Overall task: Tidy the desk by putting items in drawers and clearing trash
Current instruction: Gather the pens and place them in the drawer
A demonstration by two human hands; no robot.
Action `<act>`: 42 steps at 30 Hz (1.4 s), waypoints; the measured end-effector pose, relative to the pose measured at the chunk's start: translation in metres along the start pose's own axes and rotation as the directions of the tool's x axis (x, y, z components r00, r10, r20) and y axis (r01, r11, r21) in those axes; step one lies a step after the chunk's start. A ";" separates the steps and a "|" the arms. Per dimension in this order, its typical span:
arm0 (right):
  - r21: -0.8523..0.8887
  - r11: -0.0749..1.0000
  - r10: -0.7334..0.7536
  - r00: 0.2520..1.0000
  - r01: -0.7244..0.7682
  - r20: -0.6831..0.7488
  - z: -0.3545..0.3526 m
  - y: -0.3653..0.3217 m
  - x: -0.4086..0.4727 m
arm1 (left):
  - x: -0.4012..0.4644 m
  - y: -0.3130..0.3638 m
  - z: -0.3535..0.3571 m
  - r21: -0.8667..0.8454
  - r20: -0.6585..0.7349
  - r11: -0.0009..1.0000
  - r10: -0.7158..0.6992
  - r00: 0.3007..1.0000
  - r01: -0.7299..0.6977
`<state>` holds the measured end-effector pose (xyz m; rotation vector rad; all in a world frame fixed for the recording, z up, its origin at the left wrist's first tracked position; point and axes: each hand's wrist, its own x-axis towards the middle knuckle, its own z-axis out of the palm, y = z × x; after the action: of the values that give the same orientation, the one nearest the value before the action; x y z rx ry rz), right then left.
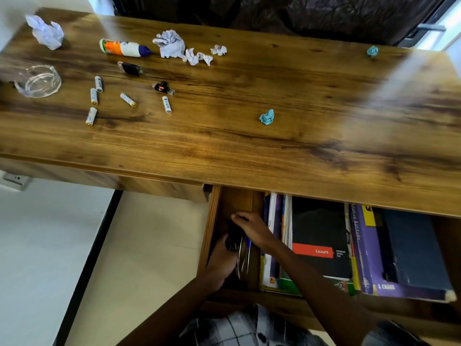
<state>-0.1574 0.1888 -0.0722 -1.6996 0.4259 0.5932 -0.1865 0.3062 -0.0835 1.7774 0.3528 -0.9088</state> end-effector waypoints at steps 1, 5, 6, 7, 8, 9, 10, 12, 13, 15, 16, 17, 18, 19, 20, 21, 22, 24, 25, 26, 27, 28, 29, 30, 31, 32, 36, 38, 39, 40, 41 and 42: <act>0.026 1.000 -0.001 1.000 0.001 -0.012 0.000 0.000 0.000 | -0.003 0.001 0.002 0.011 -0.012 1.000 0.026 1.000 -0.026; 0.024 0.997 -0.064 0.995 0.067 -0.081 -0.007 -0.001 -0.006 | -0.009 -0.004 0.010 0.123 -0.058 0.985 0.131 0.990 -0.123; 0.023 0.997 -0.076 0.991 0.079 -0.112 -0.010 0.000 -0.009 | -0.011 -0.004 0.011 0.177 -0.057 0.972 0.169 0.984 -0.157; 0.037 0.996 -0.076 0.986 0.082 -0.150 -0.012 0.001 -0.013 | -0.013 -0.005 0.013 0.230 -0.055 0.955 0.207 0.977 -0.189; 0.061 0.996 -0.052 0.981 0.065 -0.189 -0.014 0.002 -0.016 | -0.014 -0.006 0.014 0.286 -0.053 0.935 0.234 0.971 -0.210; 0.097 0.995 -0.018 0.976 0.040 -0.217 -0.015 0.003 -0.020 | -0.015 -0.008 0.015 0.351 -0.047 0.908 0.260 0.964 -0.228; 0.130 0.991 0.018 0.974 0.012 -0.227 -0.014 0.004 -0.025 | -0.015 -0.010 0.015 0.423 -0.041 0.873 0.284 0.958 -0.241; 0.164 0.986 0.059 0.981 -0.028 -0.186 -0.011 0.008 -0.034 | -0.013 -0.016 0.016 0.598 0.014 0.747 0.354 0.935 -0.292; 0.148 0.988 0.074 0.985 -0.051 -0.156 -0.007 0.010 -0.038 | -0.015 -0.015 0.015 0.694 0.061 0.640 0.402 0.913 -0.328; 0.050 0.994 0.099 0.988 -0.094 -0.119 0.001 0.016 -0.043 | -0.009 -0.022 0.013 0.831 0.165 0.424 0.431 0.887 -0.361; -0.027 0.995 0.094 0.990 -0.097 -0.108 0.006 0.019 -0.044 | -0.004 -0.027 0.012 0.867 0.199 0.343 0.427 0.882 -0.362; -0.121 0.988 0.082 0.992 -0.093 -0.098 0.010 0.022 -0.043 | 0.005 -0.038 0.011 0.880 0.231 0.296 0.415 0.880 -0.371; -0.212 0.973 0.073 0.994 -0.089 -0.084 0.014 0.024 -0.041 | 0.012 -0.047 0.010 0.885 0.264 0.253 0.419 0.869 -0.391; -0.289 0.954 0.064 0.996 -0.081 -0.067 0.017 0.025 -0.039 | 0.013 -0.048 0.008 0.894 0.284 0.204 0.430 0.857 -0.398; -0.345 0.936 0.051 0.997 -0.067 -0.054 0.019 0.027 -0.037 | 0.006 -0.038 0.004 0.904 0.297 0.157 0.441 0.847 -0.398; -0.374 0.926 0.038 0.998 -0.056 -0.056 0.019 0.027 -0.035 | 0.001 -0.035 0.003 0.917 0.300 0.109 0.446 0.843 -0.384; -0.381 0.923 0.016 0.997 -0.045 -0.079 0.017 0.026 -0.033 | -0.002 -0.034 0.003 0.927 0.289 0.085 0.458 0.840 -0.365; -0.405 0.914 -0.073 0.980 -0.008 -0.184 0.009 0.026 -0.031 | -0.010 -0.026 0.004 0.939 0.265 0.081 0.445 0.855 -0.334; -0.453 0.891 -0.125 0.964 0.005 -0.236 0.004 0.026 -0.029 | -0.013 -0.019 0.001 0.947 0.252 0.075 0.430 0.867 -0.313; -0.510 0.860 -0.176 0.948 0.018 -0.264 -0.001 0.025 -0.027 | -0.017 -0.010 0.000 0.957 0.241 0.050 0.421 0.875 -0.287; -0.563 0.825 -0.217 0.941 0.036 -0.259 -0.005 0.024 -0.024 | -0.017 -0.005 -0.001 0.963 0.255 -0.025 0.405 0.878 -0.268; -0.614 0.786 -0.257 0.942 0.073 -0.217 -0.008 0.023 -0.023 | -0.017 0.002 -0.002 0.960 0.278 -0.100 0.393 0.877 -0.260; -0.663 0.737 -0.296 0.944 0.131 -0.144 -0.009 0.024 -0.022 | -0.017 0.011 -0.004 0.956 0.292 -0.148 0.409 0.864 -0.253; -0.716 0.672 -0.322 0.945 0.189 -0.053 -0.008 0.025 -0.022 | -0.018 0.018 -0.007 0.952 0.301 -0.191 0.443 0.845 -0.239; -0.777 0.584 -0.336 0.941 0.236 0.033 -0.006 0.029 -0.022 | -0.018 0.026 -0.011 0.948 0.307 -0.226 0.479 0.823 -0.222; -0.838 0.475 -0.342 0.934 0.267 0.104 -0.002 0.036 -0.023 | -0.017 0.030 -0.017 0.948 0.304 -0.245 0.493 0.815 -0.206; -0.946 0.261 -0.250 0.960 0.192 0.125 0.013 0.064 -0.029 | -0.009 0.035 -0.036 0.938 0.327 -0.275 0.503 0.800 -0.211; -0.957 0.239 -0.249 0.963 0.162 0.101 0.014 0.071 -0.030 | -0.006 0.033 -0.044 0.960 0.280 -0.167 0.581 0.764 -0.225; -0.962 0.229 -0.259 0.962 0.150 0.088 0.015 0.072 -0.030 | -0.004 0.030 -0.047 0.969 0.239 -0.093 0.609 0.756 -0.230; -0.965 0.229 -0.266 0.962 0.132 0.069 0.017 0.073 -0.030 | -0.001 0.028 -0.049 0.968 0.209 -0.031 0.645 0.735 -0.247; -0.965 0.240 -0.261 0.964 0.108 0.043 0.020 0.072 -0.030 | 0.000 0.026 -0.050 0.965 0.187 0.017 0.659 0.729 -0.263; -0.960 0.271 -0.251 0.968 0.075 0.004 0.023 0.070 -0.030 | 0.001 0.025 -0.050 0.960 0.176 0.044 0.669 0.722 -0.275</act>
<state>-0.2253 0.1956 -0.1125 -2.9719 -0.1127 0.5968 -0.1499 0.3413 -0.0595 2.9518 -0.8946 -0.1815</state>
